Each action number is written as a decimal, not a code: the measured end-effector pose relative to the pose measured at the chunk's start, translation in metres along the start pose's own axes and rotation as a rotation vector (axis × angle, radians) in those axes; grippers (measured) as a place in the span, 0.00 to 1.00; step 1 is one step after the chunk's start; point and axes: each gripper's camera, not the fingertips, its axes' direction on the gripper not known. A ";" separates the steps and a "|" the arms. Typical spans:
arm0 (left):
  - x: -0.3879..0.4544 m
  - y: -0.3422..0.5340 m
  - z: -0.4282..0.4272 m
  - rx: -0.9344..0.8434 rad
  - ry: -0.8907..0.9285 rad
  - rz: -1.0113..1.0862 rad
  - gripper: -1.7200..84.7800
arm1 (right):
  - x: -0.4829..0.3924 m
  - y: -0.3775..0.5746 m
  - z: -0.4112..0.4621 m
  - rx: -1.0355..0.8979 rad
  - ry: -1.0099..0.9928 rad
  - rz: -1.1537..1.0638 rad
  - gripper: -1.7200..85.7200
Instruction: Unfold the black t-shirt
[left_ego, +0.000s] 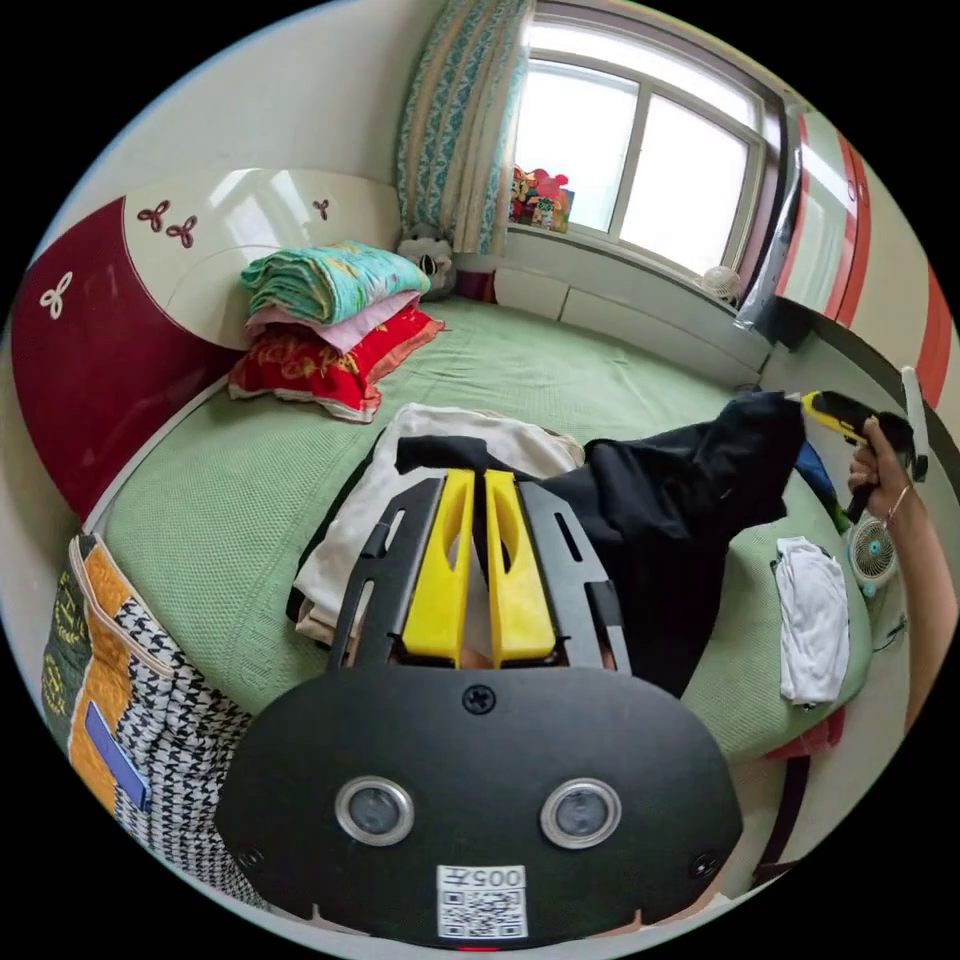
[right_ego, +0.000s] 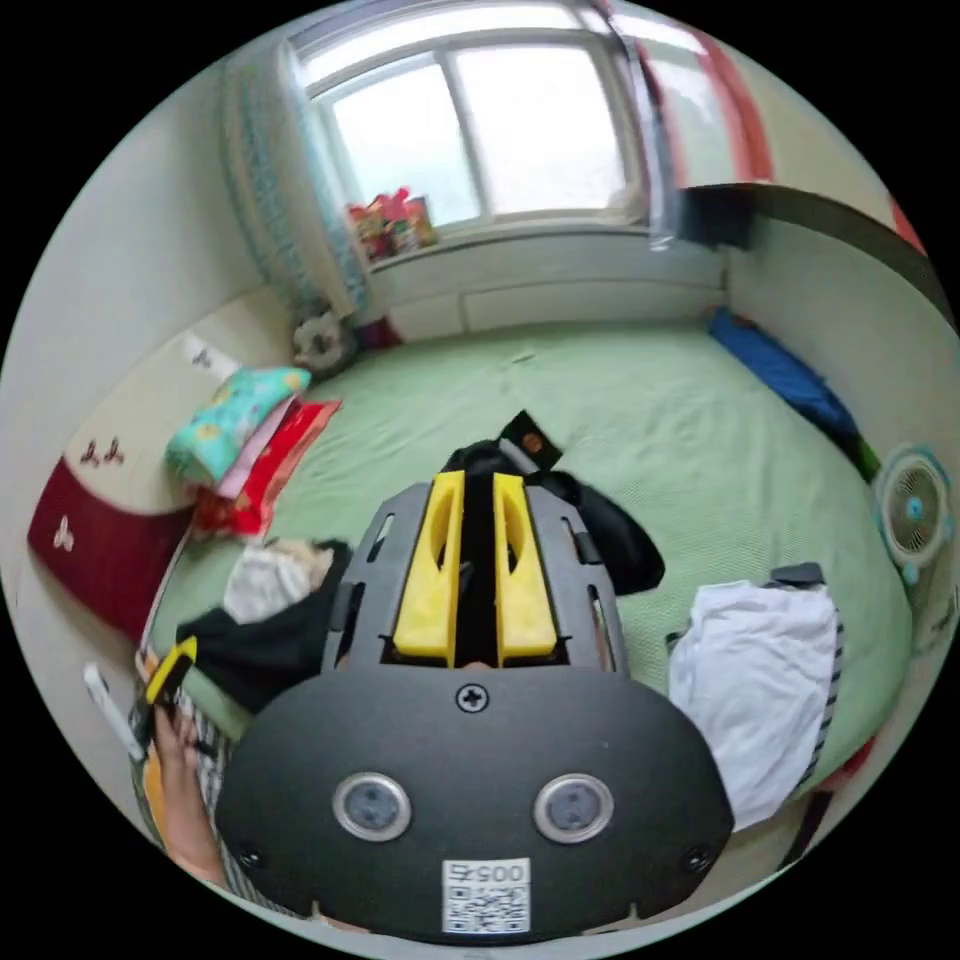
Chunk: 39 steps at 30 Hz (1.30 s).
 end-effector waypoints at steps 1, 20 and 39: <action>-0.004 0.001 0.000 -0.007 0.006 0.005 0.05 | -0.014 0.016 0.012 -0.064 -0.046 -0.092 0.09; -0.001 0.002 -0.018 -0.079 -0.092 0.075 0.06 | -0.183 0.340 0.059 -0.500 -0.218 -1.208 0.11; 0.031 0.074 -0.094 -0.088 0.098 0.189 0.04 | 0.019 0.272 -0.144 -0.229 -0.229 -0.604 0.00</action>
